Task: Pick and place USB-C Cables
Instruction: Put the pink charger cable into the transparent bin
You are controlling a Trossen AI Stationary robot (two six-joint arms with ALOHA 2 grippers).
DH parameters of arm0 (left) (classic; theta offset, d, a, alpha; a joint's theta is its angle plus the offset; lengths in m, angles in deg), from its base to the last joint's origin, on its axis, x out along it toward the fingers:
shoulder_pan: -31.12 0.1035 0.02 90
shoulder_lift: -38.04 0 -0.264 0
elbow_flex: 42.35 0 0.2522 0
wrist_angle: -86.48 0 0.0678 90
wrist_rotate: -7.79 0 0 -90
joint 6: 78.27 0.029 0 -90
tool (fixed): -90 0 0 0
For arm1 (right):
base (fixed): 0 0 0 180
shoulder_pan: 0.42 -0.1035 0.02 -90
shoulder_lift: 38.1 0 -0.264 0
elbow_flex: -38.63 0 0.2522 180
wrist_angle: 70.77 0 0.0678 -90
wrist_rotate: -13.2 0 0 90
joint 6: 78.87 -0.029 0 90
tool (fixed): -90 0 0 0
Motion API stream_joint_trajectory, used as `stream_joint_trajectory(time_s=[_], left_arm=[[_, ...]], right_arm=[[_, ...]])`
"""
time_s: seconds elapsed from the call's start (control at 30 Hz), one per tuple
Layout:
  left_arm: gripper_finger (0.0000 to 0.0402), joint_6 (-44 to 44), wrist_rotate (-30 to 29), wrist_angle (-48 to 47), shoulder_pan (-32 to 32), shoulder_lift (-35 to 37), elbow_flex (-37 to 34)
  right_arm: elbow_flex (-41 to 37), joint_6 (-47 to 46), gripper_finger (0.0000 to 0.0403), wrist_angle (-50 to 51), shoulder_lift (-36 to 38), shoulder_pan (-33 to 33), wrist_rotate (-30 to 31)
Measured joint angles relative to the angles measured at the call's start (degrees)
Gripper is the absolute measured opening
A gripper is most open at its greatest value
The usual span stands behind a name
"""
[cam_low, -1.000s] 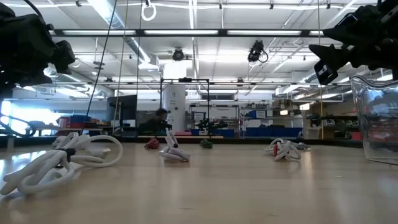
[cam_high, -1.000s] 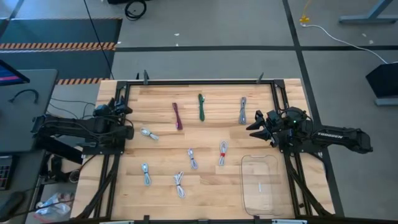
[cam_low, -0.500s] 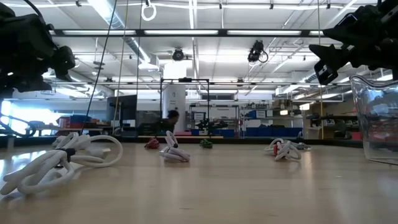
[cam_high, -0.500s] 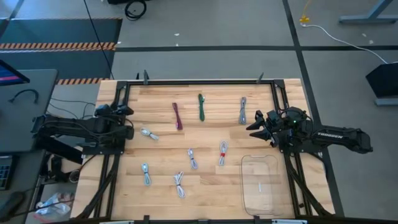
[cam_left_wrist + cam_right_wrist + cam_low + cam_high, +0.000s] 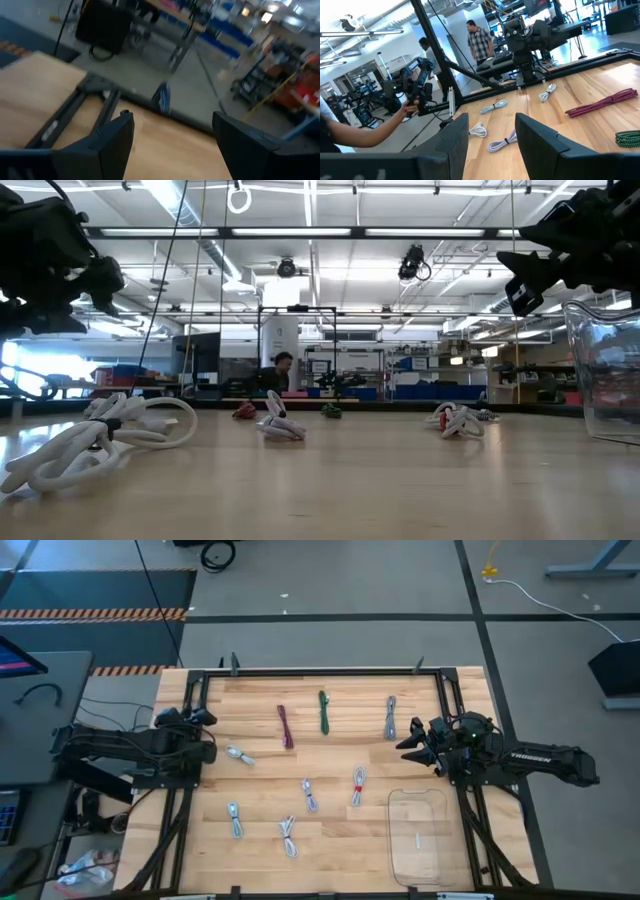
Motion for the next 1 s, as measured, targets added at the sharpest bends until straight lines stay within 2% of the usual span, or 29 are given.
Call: stream_joint_trajectory(time_s=[0.1, 0.2, 0.43, 0.6, 0.77, 1.0], left_arm=[[0.0275, 6.54, 4.23, 3.42, 0.0, 0.0, 0.0], [0.0275, 17.25, 5.04, 10.96, 0.0, 0.0, 0.0], [0.0275, 53.81, 3.44, 39.4, 0.0, 0.0, 0.0], [0.0275, 76.36, 5.45, 57.1, 0.0, 0.0, 0.0], [0.0275, 85.58, 5.8, 65.9, 0.01, 0.0, 0.0], [0.0275, 85.69, 5.8, 66.85, 0.04, 0.0, 0.0]], right_arm=[[-0.01, 2.14, 0.0168, -0.1, 0.01, 0.01, 0.16], [0.0, 5.54, 0.0168, -1.14, -0.01, 0.01, 0.2], [-0.01, 6.38, 0.0168, -6.86, 0.0, 0.0, 0.04], [-0.02, 6.33, 0.0168, -12.12, 0.01, 0.01, -0.02], [0.0, 6.01, 0.0168, -13.22, 0.01, 0.0, -0.44], [0.0, 6.24, 0.0168, -15.15, 0.01, -0.01, -0.49]])
